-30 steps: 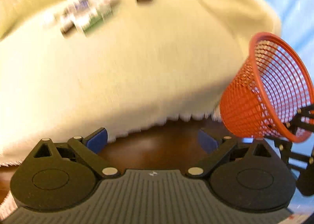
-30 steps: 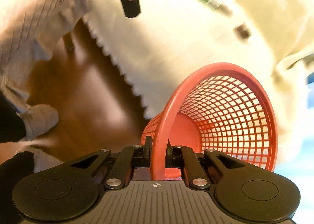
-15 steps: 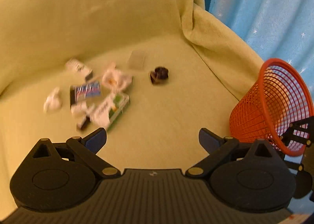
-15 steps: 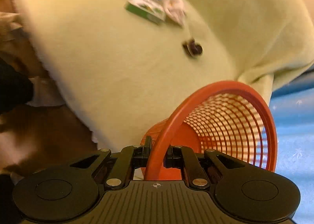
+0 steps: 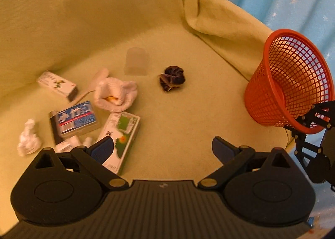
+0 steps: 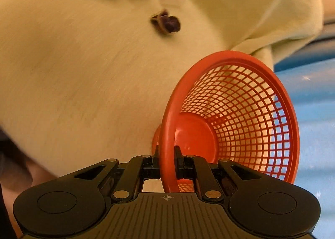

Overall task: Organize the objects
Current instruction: 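Lift the wastebasket by its rim and set it on the sofa seat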

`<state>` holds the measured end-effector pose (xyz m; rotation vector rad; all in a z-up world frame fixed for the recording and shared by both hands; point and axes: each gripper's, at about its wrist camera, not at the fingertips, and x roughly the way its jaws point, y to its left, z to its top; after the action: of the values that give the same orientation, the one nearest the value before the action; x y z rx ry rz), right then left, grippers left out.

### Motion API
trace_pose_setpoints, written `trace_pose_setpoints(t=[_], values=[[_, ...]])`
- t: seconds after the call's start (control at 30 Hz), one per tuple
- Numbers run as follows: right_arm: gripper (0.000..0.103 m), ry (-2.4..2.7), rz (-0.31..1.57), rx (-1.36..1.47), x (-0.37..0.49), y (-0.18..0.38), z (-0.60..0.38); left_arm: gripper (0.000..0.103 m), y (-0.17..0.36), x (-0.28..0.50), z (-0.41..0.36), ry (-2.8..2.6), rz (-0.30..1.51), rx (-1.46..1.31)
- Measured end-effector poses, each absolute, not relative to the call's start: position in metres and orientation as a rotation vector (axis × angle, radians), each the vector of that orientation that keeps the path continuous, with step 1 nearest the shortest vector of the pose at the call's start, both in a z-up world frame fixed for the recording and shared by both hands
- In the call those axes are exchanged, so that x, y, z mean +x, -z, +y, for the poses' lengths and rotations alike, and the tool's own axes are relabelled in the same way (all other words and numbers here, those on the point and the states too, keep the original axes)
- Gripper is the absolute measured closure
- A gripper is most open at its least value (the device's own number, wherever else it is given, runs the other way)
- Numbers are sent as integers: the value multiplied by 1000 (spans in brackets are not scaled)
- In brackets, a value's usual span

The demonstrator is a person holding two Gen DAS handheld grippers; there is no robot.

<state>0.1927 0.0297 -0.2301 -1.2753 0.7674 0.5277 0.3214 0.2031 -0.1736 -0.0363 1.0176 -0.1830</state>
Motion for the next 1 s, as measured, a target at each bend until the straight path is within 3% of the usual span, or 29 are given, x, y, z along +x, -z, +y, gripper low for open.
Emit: trace_pose_setpoints(t=[0.43,0.7,1.0], values=[[96,-363,696,-1268,168,243,67,5,198,314,211,357,790,-27],[95,-249,717,-1245,158,249,120,3,177,283,265,347,778,-67],[98,-77,736,-1151,179,266,165,3,191,283,326,329,791,-94]])
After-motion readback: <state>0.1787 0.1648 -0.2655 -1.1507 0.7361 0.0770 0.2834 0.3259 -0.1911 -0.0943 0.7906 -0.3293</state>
